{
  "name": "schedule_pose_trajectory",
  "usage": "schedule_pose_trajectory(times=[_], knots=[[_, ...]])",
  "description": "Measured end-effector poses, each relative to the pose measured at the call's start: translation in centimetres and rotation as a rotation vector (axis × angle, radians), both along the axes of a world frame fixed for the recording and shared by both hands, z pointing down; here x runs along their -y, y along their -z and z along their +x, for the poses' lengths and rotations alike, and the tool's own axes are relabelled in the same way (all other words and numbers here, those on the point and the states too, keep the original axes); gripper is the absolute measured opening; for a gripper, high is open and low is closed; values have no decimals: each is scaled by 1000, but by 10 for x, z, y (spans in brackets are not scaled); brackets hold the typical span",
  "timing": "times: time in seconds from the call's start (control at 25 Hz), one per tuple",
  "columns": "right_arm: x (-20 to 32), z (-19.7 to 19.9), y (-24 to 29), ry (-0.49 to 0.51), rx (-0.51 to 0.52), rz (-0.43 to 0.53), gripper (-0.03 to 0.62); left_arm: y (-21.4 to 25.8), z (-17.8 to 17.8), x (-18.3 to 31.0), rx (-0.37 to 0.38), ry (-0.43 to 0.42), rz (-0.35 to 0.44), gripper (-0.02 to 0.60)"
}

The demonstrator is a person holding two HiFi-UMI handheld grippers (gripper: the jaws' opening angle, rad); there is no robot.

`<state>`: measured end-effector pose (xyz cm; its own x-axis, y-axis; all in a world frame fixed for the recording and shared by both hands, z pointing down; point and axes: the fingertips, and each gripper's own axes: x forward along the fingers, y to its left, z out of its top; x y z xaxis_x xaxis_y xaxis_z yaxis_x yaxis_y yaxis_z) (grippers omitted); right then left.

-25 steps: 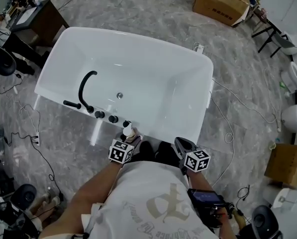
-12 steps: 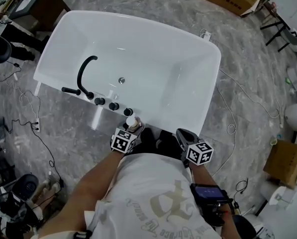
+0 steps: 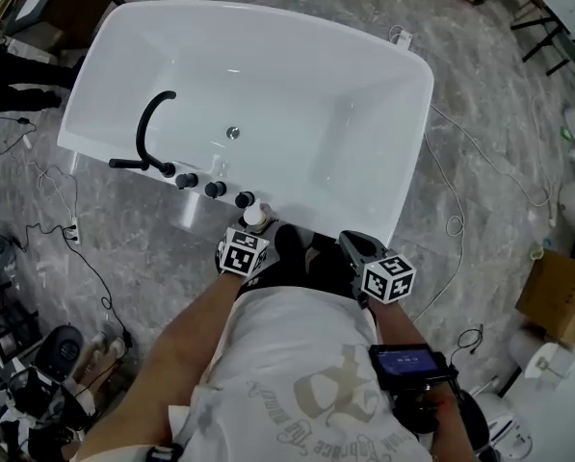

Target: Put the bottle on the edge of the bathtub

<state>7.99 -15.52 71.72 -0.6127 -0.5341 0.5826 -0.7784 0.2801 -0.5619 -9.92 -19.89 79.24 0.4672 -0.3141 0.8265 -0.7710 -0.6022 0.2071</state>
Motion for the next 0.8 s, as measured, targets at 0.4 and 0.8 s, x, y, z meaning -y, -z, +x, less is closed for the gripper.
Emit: schedule_pose_trajectory(times=[0.4, 0.8], knots=[[10, 2, -6, 14, -4, -26, 6, -24, 3, 19, 67, 18, 14, 219], [24, 4, -13, 35, -8, -58, 6, -28, 9, 33, 85, -8, 44, 221]])
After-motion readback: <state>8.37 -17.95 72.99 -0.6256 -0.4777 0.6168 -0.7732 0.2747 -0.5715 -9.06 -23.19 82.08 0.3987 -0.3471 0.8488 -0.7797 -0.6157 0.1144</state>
